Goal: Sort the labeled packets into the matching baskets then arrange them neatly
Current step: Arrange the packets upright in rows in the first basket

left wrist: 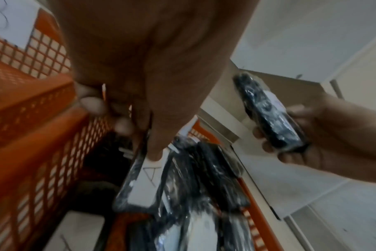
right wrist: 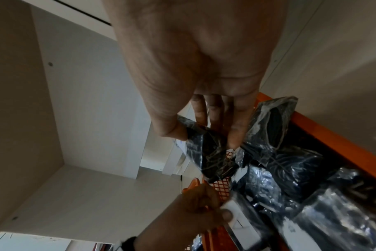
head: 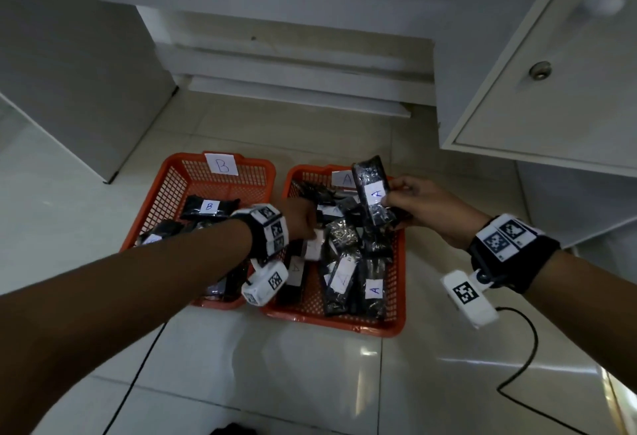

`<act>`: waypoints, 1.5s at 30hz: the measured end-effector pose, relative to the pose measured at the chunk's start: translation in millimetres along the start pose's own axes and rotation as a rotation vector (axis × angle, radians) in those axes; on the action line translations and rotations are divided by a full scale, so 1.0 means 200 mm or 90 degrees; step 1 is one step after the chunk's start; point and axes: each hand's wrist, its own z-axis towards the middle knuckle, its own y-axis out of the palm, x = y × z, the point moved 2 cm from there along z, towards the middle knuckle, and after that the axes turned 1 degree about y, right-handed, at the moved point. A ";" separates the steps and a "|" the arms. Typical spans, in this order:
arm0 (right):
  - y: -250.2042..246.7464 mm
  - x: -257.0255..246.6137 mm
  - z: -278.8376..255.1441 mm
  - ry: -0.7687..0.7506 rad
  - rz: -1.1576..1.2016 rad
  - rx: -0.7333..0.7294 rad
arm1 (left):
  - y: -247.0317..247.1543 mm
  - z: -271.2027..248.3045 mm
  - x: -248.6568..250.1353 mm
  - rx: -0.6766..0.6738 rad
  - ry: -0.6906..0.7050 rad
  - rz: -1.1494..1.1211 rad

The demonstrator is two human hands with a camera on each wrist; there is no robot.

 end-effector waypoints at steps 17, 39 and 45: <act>0.03 0.03 0.03 0.015 -0.001 0.005 | 0.23 -0.06 0.16 -0.139 0.153 0.144; -0.02 0.04 0.02 0.006 0.003 0.025 | 0.08 0.10 0.04 0.092 0.090 -0.183; -0.03 0.05 0.03 0.016 0.001 0.036 | -0.12 0.20 -0.01 0.310 0.054 -0.177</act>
